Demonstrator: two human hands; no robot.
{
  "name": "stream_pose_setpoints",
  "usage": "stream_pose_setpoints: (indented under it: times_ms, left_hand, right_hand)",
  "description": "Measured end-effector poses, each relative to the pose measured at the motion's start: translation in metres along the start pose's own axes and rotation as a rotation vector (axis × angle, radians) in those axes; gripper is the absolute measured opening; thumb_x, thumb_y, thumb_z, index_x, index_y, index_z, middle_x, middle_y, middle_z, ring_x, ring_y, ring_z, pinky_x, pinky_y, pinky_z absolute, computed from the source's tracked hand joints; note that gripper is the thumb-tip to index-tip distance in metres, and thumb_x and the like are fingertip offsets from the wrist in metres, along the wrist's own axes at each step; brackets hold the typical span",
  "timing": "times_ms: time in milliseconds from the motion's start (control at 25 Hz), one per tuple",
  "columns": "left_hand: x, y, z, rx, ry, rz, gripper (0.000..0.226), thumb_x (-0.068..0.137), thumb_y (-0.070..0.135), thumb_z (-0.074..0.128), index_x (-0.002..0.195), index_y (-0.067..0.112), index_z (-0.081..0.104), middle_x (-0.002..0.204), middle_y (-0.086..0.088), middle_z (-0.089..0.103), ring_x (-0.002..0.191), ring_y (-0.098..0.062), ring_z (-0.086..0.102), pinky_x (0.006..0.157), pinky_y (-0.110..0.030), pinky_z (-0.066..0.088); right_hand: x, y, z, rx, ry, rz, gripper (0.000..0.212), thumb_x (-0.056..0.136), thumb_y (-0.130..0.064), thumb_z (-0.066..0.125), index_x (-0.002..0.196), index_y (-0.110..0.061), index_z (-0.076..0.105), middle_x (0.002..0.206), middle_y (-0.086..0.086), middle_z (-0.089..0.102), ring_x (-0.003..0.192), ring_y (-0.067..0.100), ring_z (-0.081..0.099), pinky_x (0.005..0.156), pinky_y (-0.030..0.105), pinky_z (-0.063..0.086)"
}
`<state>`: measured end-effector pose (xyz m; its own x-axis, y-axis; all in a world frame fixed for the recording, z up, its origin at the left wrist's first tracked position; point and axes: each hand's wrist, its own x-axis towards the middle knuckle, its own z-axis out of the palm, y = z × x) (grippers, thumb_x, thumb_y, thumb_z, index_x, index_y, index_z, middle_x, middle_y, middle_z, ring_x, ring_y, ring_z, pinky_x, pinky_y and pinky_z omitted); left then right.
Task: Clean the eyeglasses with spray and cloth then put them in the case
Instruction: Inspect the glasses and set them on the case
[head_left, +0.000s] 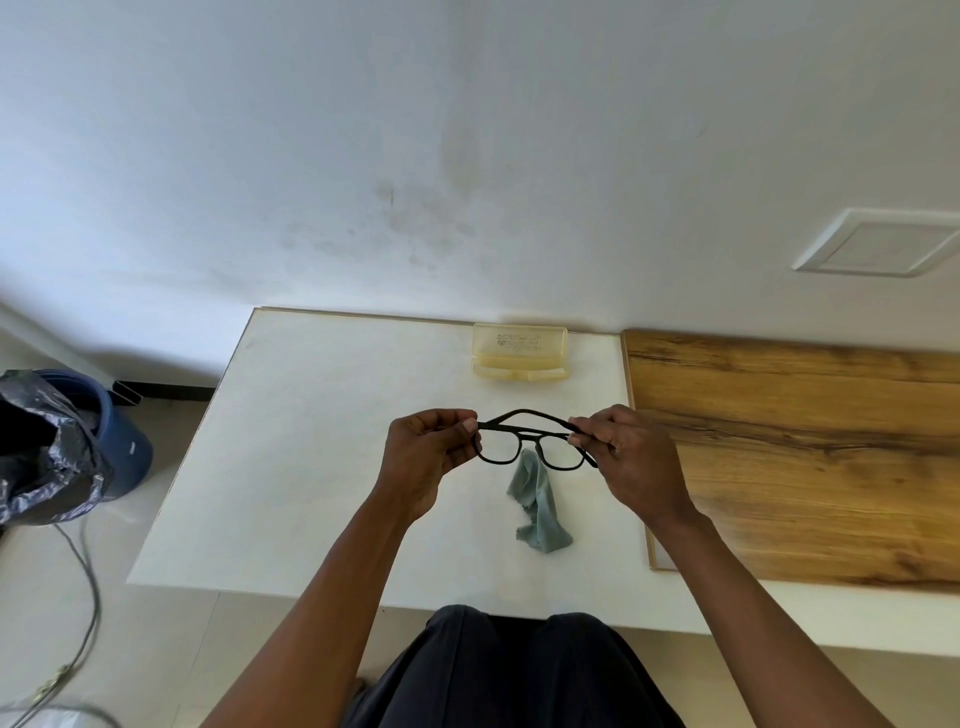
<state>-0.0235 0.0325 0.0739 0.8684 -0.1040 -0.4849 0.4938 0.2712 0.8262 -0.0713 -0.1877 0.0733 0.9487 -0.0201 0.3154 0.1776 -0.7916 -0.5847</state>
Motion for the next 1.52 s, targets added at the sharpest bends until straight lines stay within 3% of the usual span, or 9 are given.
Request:
stream_pose_setpoints:
  times_ms: [240, 600, 800, 920, 1040, 1240, 1360, 1520]
  left_hand:
    - [-0.001, 0.002, -0.001, 0.012, -0.026, -0.005, 0.011, 0.08, -0.008, 0.061, 0.077, 0.0, 0.069, 0.067, -0.008, 0.071, 0.066, -0.022, 0.068, 0.064, -0.027, 0.058]
    - [-0.003, 0.005, 0.006, 0.123, -0.041, 0.023, 0.009, 0.079, -0.006, 0.063, 0.078, 0.001, 0.069, 0.071, -0.01, 0.066, 0.068, -0.02, 0.065, 0.076, -0.034, 0.057]
    - [-0.008, 0.005, 0.015, 0.139, -0.004, 0.065, 0.008, 0.079, -0.006, 0.064, 0.079, 0.001, 0.068, 0.07, -0.01, 0.066, 0.066, -0.018, 0.065, 0.073, -0.032, 0.058]
    - [-0.01, 0.004, 0.022, 0.233, 0.033, 0.112, 0.007, 0.078, -0.003, 0.066, 0.08, 0.003, 0.069, 0.073, -0.012, 0.067, 0.07, -0.023, 0.065, 0.075, -0.035, 0.057]
    - [-0.013, 0.004, 0.03, 0.387, 0.088, 0.187, 0.009, 0.077, 0.003, 0.069, 0.079, 0.011, 0.071, 0.075, -0.009, 0.07, 0.072, -0.022, 0.068, 0.071, -0.031, 0.056]
    - [-0.02, 0.007, 0.041, 0.595, 0.112, 0.323, 0.022, 0.075, 0.01, 0.068, 0.065, 0.031, 0.068, 0.066, 0.012, 0.07, 0.067, -0.006, 0.068, 0.07, -0.026, 0.055]
    - [-0.02, 0.008, 0.045, 0.656, 0.104, 0.359, 0.017, 0.076, 0.014, 0.068, 0.067, 0.029, 0.069, 0.064, 0.016, 0.068, 0.065, -0.001, 0.066, 0.068, -0.022, 0.053]
    - [-0.016, 0.008, 0.04, 0.384, 0.072, 0.206, 0.007, 0.083, 0.022, 0.066, 0.079, 0.019, 0.071, 0.072, 0.003, 0.068, 0.072, -0.016, 0.065, 0.081, -0.039, 0.055]
  right_hand:
    - [0.005, 0.004, -0.001, -0.087, -0.139, -0.044, 0.02, 0.083, -0.006, 0.065, 0.102, -0.007, 0.071, 0.085, 0.011, 0.067, 0.073, 0.026, 0.064, 0.059, 0.032, 0.052]
    - [0.008, 0.009, 0.004, -0.128, -0.28, 0.072, 0.024, 0.089, -0.01, 0.058, 0.111, -0.009, 0.066, 0.1, 0.008, 0.063, 0.089, 0.024, 0.063, 0.071, 0.034, 0.053]
    - [0.011, -0.01, 0.008, -0.175, -0.278, 0.122, 0.041, 0.089, -0.023, 0.057, 0.129, -0.014, 0.052, 0.123, 0.009, 0.05, 0.108, 0.03, 0.049, 0.089, 0.037, 0.044]
    - [0.015, -0.03, 0.011, -0.032, -0.355, 0.145, 0.061, 0.083, -0.036, 0.065, 0.135, -0.015, 0.043, 0.126, 0.006, 0.047, 0.115, 0.022, 0.046, 0.093, 0.033, 0.042]
    - [0.017, -0.045, 0.018, 0.018, -0.408, 0.131, 0.07, 0.079, -0.036, 0.069, 0.137, -0.015, 0.039, 0.129, 0.004, 0.047, 0.118, 0.02, 0.045, 0.095, 0.034, 0.043]
    - [0.009, -0.052, 0.03, -0.034, -0.316, 0.098, 0.056, 0.084, -0.032, 0.063, 0.134, -0.014, 0.045, 0.119, 0.006, 0.054, 0.113, 0.02, 0.047, 0.09, 0.027, 0.041]
    - [0.005, -0.051, 0.031, 0.018, -0.24, 0.082, 0.047, 0.084, -0.027, 0.064, 0.127, -0.01, 0.053, 0.112, 0.008, 0.06, 0.105, 0.022, 0.054, 0.085, 0.026, 0.043]
    - [0.007, -0.048, 0.025, 0.202, -0.159, 0.195, 0.044, 0.079, -0.025, 0.071, 0.119, -0.011, 0.059, 0.106, 0.008, 0.065, 0.098, 0.02, 0.06, 0.086, 0.028, 0.048]
